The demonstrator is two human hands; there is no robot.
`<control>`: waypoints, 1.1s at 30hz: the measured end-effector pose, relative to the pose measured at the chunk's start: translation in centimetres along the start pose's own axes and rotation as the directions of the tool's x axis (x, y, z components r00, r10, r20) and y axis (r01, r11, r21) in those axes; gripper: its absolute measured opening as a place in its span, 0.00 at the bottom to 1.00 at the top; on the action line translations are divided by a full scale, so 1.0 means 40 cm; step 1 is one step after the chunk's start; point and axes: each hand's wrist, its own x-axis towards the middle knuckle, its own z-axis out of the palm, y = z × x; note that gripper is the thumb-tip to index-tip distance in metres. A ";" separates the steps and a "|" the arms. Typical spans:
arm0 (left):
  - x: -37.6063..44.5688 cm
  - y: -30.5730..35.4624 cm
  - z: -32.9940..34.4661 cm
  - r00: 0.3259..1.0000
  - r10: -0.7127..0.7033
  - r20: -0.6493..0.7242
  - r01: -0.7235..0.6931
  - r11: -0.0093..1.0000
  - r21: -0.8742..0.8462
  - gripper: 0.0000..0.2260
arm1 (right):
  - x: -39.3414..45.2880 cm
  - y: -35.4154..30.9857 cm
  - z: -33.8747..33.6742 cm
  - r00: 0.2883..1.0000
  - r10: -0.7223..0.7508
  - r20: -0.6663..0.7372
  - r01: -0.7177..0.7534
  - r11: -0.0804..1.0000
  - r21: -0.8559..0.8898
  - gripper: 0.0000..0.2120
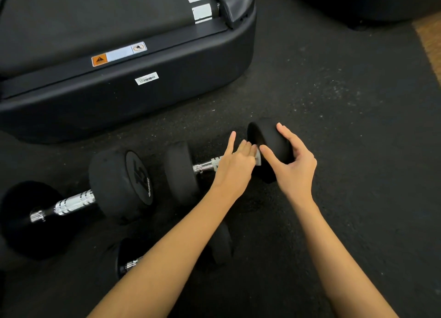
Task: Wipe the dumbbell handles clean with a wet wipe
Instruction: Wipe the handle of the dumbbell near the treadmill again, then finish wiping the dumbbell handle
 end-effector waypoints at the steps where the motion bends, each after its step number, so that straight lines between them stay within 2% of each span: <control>1: -0.005 -0.009 -0.005 0.999 0.017 0.032 -0.019 0.997 0.068 0.25 | 0.000 0.002 -0.002 1.000 0.008 0.011 -0.008 1.000 0.004 0.27; 4: -0.016 -0.025 -0.035 0.994 0.058 0.093 -0.077 0.972 0.222 0.22 | -0.003 0.006 -0.009 0.999 0.037 0.034 -0.038 0.999 0.029 0.28; 8: -0.016 -0.061 -0.109 0.965 0.037 0.261 -0.080 0.984 0.158 0.19 | -0.008 -0.009 -0.018 0.997 0.051 0.065 -0.051 0.999 0.007 0.28; 10: -0.031 -0.083 -0.163 0.969 0.041 0.242 -0.073 0.990 0.124 0.13 | -0.007 -0.015 -0.023 0.993 0.071 0.090 -0.070 0.997 -0.020 0.28; 12: -0.071 -0.110 -0.210 0.980 0.085 0.181 -0.104 0.989 0.101 0.10 | 0.005 -0.025 -0.032 0.989 0.100 0.111 -0.086 0.988 -0.126 0.29; 14: -0.125 -0.141 -0.243 0.987 0.088 0.138 -0.081 0.995 -0.060 0.07 | 0.024 -0.051 -0.041 0.986 0.136 0.100 -0.096 0.938 -0.333 0.29; 16: -0.189 -0.173 -0.276 0.992 0.006 0.126 0.042 0.926 -0.374 0.09 | 0.033 -0.093 -0.047 0.984 0.166 0.061 -0.124 0.894 -0.431 0.25; 19: -0.288 -0.210 -0.336 0.975 -0.181 0.129 0.220 0.703 -0.676 0.09 | 0.005 -0.187 -0.037 0.997 0.071 0.032 -0.056 0.941 -0.335 0.14; 21: -0.348 -0.228 -0.374 0.944 -0.299 0.139 0.293 0.566 -0.771 0.05 | -0.034 -0.270 -0.016 0.985 0.104 0.139 -0.081 0.984 -0.161 0.08; 22: -0.374 -0.237 -0.391 0.921 -0.359 0.150 0.325 0.497 -0.805 0.04 | -0.058 -0.317 -0.002 0.956 0.158 0.249 -0.138 0.986 -0.094 0.07; 23: -0.397 -0.248 -0.407 0.896 -0.416 0.157 0.347 0.433 -0.832 0.04 | -0.085 -0.363 0.014 0.897 0.218 0.385 -0.215 0.975 -0.050 0.10; 25: -0.441 -0.272 -0.434 0.854 -0.497 0.152 0.359 0.353 -0.864 0.06 | -0.137 -0.442 0.049 0.691 0.316 0.650 -0.376 0.925 -0.050 0.17; 27: -0.486 -0.298 -0.458 0.837 -0.535 0.116 0.344 0.348 -0.872 0.08 | -0.183 -0.497 0.090 0.526 0.309 0.792 -0.412 0.908 -0.080 0.19; 29: -0.537 -0.326 -0.479 0.820 -0.566 0.086 0.322 0.332 -0.887 0.10 | -0.218 -0.540 0.133 0.456 0.251 0.854 -0.427 0.903 -0.038 0.16; 33: -0.661 -0.379 -0.505 0.743 -0.669 0.013 0.312 0.329 -0.891 0.07 | -0.265 -0.608 0.229 0.388 0.120 0.914 -0.372 0.927 0.036 0.11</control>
